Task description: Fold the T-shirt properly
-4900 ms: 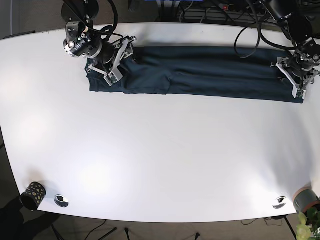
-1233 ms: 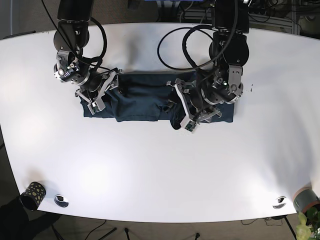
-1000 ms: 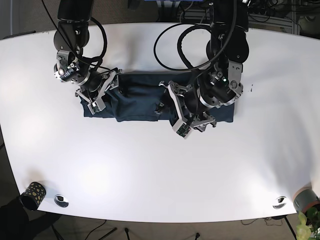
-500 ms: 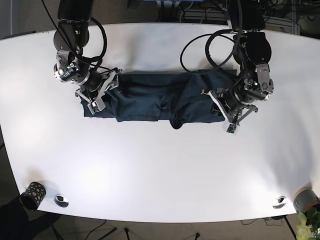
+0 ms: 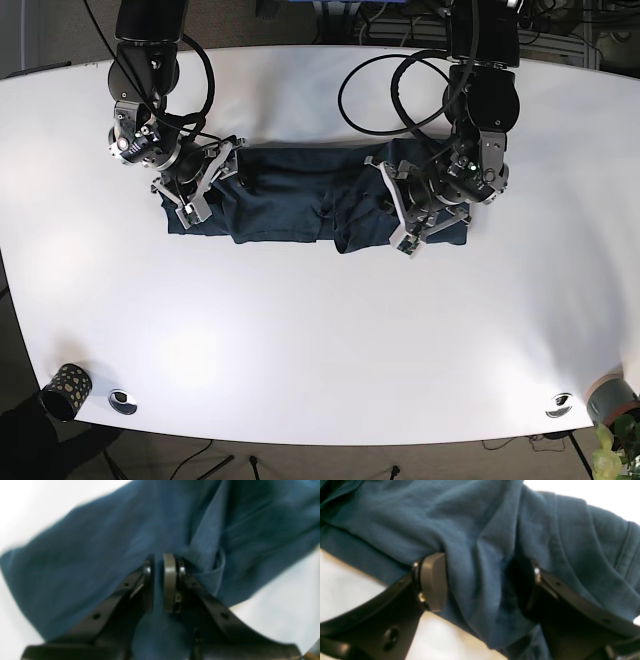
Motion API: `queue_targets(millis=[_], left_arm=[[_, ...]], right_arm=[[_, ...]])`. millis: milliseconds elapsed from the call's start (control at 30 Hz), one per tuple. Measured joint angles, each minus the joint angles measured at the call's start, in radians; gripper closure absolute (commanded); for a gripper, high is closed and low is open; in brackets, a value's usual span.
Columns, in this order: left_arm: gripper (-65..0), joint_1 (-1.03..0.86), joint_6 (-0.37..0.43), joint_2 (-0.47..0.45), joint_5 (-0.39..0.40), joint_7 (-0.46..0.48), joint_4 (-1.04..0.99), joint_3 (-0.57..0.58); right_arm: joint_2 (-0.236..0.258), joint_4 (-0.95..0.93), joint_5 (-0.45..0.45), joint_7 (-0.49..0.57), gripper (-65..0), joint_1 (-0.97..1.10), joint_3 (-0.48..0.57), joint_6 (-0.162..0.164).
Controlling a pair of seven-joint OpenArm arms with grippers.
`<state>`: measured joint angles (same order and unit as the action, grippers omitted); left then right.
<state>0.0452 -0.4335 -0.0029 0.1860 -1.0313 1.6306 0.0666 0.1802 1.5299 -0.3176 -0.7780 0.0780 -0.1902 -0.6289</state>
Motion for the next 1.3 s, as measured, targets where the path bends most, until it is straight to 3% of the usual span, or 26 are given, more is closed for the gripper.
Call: queue_targets(millis=[400,600,700,833,1000,1067,1167,1300], left_arm=[[-4.2,0.0,-0.005,0.032,0.009,-0.001,0.039,0.235],[-3.9,0.003,-0.003,0.035,0.005,0.0,0.132,0.224],[-3.9,0.001,-0.005,0.038,0.01,0.0,0.159,0.179],[-3.9,0.003,-0.003,0.043,0.009,0.002,0.163,0.036],[-4.0,-0.004,-0.001,0.034,-0.002,-0.004,0.164,-0.121],[-4.0,-0.004,-0.031,0.035,0.017,-0.002,0.158,-0.174],[-4.0,-0.004,-0.14,0.041,0.106,0.0,0.12,-0.247],[-4.2,-0.003,-0.195,0.042,0.114,-0.002,0.046,-0.353]], right_arm=[[0.0,0.0,0.0,0.0,-39.2,0.0,0.0,0.0],[-0.004,0.0,-0.005,-0.011,-39.2,-0.005,-0.022,-0.002],[-0.006,0.014,-0.086,-0.038,-39.3,-0.005,-0.08,-0.003],[0.009,0.023,-0.252,-0.077,-39.3,-0.027,-0.164,0.0],[0.022,0.022,-0.394,-0.166,-39.5,-0.064,-0.296,0.0],[0.044,0.012,-0.431,-0.177,-39.5,-0.077,-0.348,0.003],[0.072,-0.048,-0.446,-0.204,-39.5,-0.1,-0.398,0.005],[0.113,-0.169,-0.481,-0.217,-39.6,-0.12,-0.419,0.004]])
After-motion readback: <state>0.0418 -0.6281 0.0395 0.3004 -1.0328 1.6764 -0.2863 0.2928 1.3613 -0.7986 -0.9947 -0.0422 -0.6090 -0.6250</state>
